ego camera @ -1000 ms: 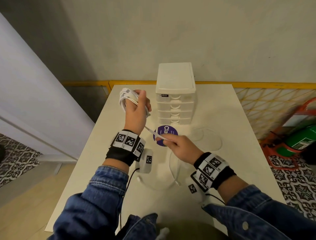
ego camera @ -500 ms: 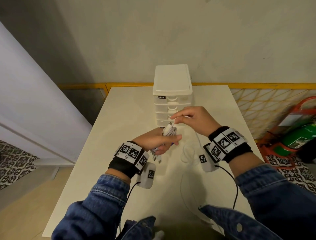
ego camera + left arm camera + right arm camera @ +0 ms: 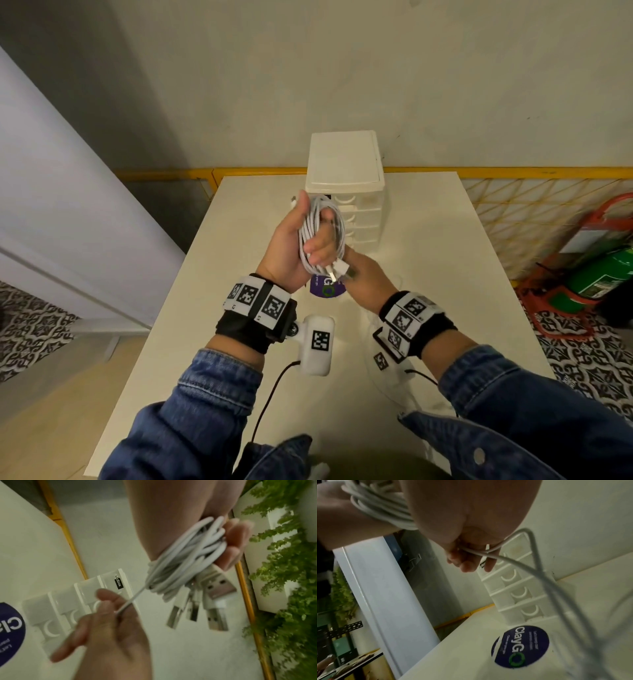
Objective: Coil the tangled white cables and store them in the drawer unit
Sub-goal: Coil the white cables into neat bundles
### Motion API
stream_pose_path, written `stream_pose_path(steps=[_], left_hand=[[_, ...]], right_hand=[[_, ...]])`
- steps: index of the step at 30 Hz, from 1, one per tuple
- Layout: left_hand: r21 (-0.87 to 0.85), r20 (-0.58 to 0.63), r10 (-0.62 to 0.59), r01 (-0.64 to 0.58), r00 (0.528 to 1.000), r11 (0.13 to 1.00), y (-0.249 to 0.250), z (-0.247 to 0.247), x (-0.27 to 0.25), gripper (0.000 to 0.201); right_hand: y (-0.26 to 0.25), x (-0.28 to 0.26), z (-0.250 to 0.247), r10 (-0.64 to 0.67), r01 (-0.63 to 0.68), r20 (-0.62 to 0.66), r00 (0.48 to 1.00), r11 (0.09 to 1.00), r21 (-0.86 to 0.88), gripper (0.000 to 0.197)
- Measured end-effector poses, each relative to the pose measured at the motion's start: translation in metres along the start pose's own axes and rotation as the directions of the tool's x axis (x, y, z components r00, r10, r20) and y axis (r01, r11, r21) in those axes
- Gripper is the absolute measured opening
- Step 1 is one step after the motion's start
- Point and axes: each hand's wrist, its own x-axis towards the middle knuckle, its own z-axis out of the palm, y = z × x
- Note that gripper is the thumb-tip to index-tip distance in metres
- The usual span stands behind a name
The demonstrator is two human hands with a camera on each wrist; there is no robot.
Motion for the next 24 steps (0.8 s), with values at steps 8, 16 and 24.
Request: stream_pose_path(steps=[8,16,24], left_hand=[[0.191,-0.442,0.374,-0.322,0.815,0.927,0.018,0.003,0.006,0.052],[0.869,-0.357,0.622,0.003,0.697,0.495,0.012,-0.027,-0.002,0.014],[0.923,-0.277,0.300,0.340,0.913,-0.181,0.011,-0.056,-0.009,0.074]], right_hand=[[0.000,-0.009,0.021,0.149,-0.136,0.195,0.969,0.988,-0.077,0.022],[-0.019,-0.011,0.028,0.195,-0.248,0.338,0.921,0.961,0.120,0.022],[-0.025,-0.002,-0.002,0.074,-0.115,0.227,0.971,0.978,0.172,0.026]])
